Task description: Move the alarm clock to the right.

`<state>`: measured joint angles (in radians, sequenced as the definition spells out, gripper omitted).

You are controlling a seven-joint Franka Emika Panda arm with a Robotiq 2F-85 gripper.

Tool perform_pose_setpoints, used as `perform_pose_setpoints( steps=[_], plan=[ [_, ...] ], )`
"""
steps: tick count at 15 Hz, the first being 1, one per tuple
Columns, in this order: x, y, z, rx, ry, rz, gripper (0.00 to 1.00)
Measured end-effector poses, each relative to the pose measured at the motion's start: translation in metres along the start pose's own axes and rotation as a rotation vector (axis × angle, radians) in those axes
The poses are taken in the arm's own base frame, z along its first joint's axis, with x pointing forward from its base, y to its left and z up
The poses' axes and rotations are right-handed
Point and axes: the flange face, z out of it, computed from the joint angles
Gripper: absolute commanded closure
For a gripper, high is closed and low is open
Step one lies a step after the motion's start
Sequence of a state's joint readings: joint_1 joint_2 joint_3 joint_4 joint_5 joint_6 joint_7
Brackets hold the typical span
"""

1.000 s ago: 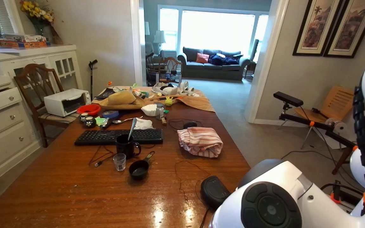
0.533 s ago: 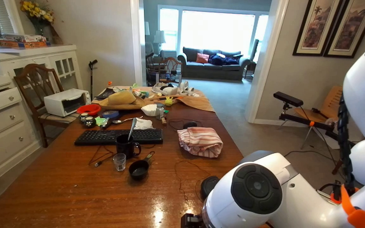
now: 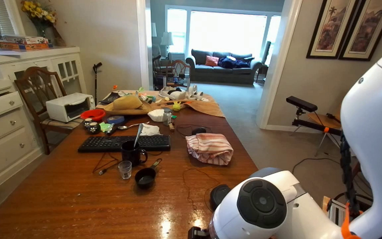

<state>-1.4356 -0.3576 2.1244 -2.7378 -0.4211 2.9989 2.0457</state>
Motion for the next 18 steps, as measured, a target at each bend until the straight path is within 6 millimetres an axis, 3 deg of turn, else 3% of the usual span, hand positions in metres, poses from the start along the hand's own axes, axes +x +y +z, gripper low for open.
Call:
perform_pose_setpoints(
  steps=[9,11,13,18],
  plan=[
    [-0.006,-0.019,0.032,0.022,0.021,-0.029,0.23],
    [-0.006,-0.025,0.036,0.028,0.029,-0.045,0.35],
    [-0.005,-0.030,0.038,0.033,0.033,-0.058,0.58],
    [-0.005,-0.044,0.037,0.061,0.036,-0.077,0.98]
  ],
)
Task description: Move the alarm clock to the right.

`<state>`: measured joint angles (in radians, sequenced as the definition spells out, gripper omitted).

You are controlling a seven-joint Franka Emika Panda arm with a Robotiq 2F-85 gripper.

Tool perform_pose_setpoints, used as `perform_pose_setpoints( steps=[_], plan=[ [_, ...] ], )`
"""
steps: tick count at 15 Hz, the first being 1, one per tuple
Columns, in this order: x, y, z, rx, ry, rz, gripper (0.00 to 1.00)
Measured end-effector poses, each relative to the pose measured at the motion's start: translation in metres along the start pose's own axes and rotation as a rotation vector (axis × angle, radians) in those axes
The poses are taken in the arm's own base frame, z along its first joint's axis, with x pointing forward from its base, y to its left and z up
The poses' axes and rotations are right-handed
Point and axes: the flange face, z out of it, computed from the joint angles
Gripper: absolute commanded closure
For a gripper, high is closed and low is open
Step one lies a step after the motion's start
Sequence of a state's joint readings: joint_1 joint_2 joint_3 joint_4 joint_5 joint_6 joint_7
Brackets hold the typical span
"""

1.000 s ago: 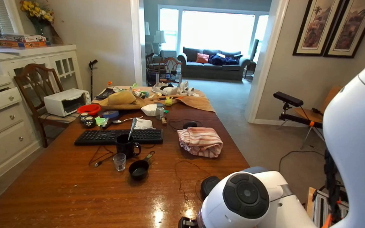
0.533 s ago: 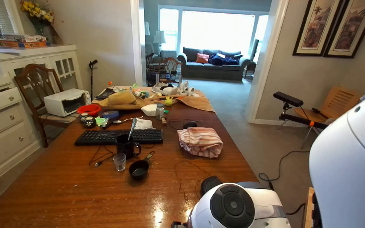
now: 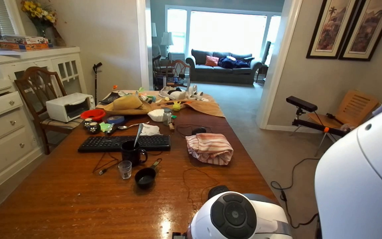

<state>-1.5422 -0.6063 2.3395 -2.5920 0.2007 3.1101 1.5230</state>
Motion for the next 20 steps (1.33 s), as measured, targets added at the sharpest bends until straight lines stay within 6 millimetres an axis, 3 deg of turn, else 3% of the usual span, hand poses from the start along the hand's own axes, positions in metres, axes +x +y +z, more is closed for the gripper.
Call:
perform_pose_setpoints(
  steps=[20],
  plan=[
    [0.019,-0.005,-0.012,0.028,0.013,0.052,1.00]
  ],
)
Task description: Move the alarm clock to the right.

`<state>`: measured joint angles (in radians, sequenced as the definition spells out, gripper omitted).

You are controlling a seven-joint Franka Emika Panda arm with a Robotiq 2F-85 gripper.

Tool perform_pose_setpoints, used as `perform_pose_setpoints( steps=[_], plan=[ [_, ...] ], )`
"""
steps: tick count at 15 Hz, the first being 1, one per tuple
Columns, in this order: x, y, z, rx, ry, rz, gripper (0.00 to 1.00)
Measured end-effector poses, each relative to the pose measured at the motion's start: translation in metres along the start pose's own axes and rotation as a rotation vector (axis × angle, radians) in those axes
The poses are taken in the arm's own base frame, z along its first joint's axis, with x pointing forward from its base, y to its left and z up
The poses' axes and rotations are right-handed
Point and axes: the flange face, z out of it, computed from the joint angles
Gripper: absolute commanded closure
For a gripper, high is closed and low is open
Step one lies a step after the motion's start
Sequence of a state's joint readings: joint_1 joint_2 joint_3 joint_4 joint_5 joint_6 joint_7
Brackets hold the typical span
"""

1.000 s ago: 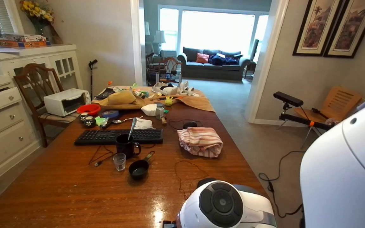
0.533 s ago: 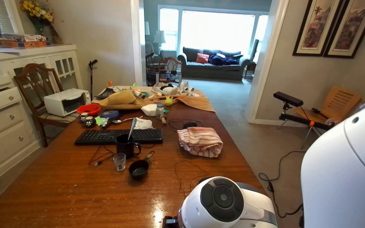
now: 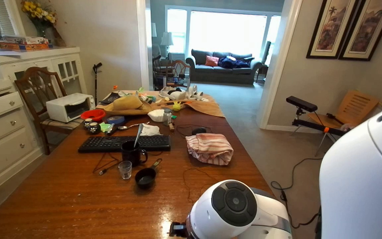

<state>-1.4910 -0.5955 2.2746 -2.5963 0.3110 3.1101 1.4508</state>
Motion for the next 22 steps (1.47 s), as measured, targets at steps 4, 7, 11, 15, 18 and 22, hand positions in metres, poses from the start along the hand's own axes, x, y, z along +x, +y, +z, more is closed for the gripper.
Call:
perform_pose_setpoints(
  steps=[4,7,11,15,18,22],
  plan=[
    [0.017,-0.006,-0.010,0.021,-0.016,0.068,1.00],
    [0.045,-0.010,-0.020,0.041,-0.025,0.147,1.00],
    [0.081,-0.011,-0.033,0.066,-0.055,0.264,1.00],
    [0.116,-0.011,-0.049,0.103,-0.119,0.382,1.00],
    [0.147,-0.009,-0.058,0.133,-0.157,0.476,1.00],
    [0.186,0.000,-0.062,0.158,-0.187,0.588,1.00]
  ],
)
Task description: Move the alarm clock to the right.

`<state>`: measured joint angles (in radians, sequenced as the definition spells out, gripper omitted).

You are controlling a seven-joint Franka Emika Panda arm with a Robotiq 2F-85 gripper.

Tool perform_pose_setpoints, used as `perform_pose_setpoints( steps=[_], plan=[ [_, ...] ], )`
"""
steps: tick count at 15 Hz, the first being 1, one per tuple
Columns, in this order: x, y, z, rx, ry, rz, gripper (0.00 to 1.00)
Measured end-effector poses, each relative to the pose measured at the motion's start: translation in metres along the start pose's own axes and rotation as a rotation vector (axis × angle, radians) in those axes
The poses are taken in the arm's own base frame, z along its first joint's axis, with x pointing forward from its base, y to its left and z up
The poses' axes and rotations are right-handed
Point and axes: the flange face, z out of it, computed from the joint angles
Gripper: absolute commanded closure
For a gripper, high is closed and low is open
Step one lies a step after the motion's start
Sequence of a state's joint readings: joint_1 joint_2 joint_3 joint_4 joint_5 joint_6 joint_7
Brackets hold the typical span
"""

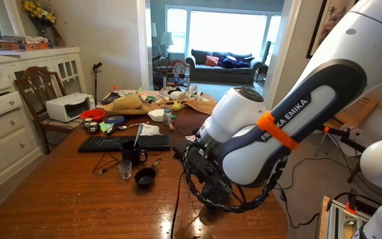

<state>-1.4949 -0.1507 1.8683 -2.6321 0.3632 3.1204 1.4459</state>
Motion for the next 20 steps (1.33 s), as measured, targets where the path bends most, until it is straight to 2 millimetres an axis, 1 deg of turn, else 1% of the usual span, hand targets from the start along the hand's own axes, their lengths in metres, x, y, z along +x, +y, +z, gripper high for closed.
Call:
perform_pose_setpoints(
  steps=[4,6,13,16,20],
  plan=[
    [0.031,-0.008,-0.006,0.022,-0.010,0.081,1.00],
    [0.041,-0.012,-0.008,0.035,-0.018,0.097,1.00],
    [0.046,-0.040,-0.023,0.097,-0.068,0.068,1.00],
    [0.061,-0.046,-0.026,0.111,-0.071,0.063,1.00],
    [0.083,-0.052,-0.023,0.121,-0.085,0.059,1.00]
  ],
)
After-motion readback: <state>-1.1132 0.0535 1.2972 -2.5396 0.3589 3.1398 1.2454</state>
